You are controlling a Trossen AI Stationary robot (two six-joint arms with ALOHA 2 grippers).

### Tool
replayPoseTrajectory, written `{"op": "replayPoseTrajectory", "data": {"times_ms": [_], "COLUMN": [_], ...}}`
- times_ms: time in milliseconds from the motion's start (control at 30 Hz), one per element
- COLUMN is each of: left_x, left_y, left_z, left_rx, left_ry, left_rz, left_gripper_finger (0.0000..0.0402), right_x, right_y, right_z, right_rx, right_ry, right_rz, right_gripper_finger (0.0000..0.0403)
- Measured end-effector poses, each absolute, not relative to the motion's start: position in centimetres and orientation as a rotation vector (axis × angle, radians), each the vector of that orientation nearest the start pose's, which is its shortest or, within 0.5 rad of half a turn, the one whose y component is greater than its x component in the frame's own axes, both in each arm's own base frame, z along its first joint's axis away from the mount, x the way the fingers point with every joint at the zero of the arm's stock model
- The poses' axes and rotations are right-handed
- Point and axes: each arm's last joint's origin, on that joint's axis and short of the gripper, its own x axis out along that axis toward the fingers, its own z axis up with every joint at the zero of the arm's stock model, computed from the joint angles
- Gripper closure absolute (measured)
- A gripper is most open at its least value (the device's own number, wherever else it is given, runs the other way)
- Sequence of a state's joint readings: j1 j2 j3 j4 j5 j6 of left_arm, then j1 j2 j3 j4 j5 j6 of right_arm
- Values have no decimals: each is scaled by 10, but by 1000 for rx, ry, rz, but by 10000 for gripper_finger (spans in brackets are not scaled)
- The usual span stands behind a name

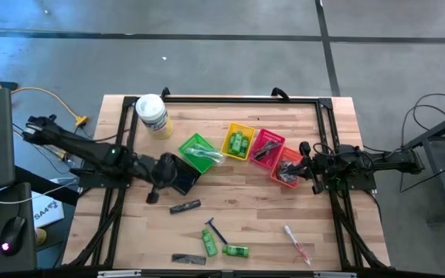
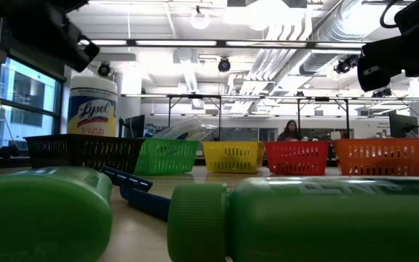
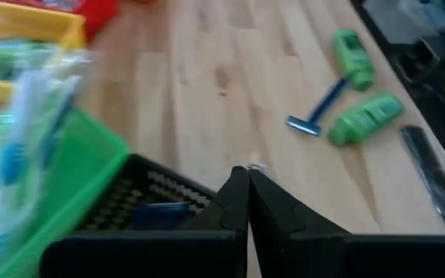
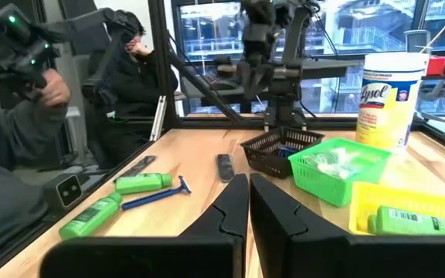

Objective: Pick & Place Travel size toiletries
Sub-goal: Put the blue razor into the black bin

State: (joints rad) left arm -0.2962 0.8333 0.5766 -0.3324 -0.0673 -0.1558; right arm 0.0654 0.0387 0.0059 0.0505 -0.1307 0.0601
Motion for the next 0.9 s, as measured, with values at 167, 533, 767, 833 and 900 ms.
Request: {"op": "replayPoseTrajectory", "data": {"times_ms": [167, 533, 767, 833, 900], "left_x": [164, 158, 157, 158, 158], "left_y": [-66, -66, -67, -68, -68], "left_z": [213, 205, 201, 202, 203], "left_rx": [-4, 69, 91, 108, 121], "left_ry": [556, 407, 435, 420, 416], "left_rz": [-279, -149, -190, -195, -198], "left_gripper_finger": [401, 401, 401, 401, 401], "right_x": [99, 99, 99, 99, 99], "right_y": [10, 10, 10, 10, 10], "right_z": [168, 167, 166, 166, 166], "right_rx": [59, 99, 103, 102, 95], "right_ry": [-14, -4, 4, 4, 4], "right_rz": [196, 196, 193, 194, 194], "right_gripper_finger": [396, 396, 396, 396, 396]}}
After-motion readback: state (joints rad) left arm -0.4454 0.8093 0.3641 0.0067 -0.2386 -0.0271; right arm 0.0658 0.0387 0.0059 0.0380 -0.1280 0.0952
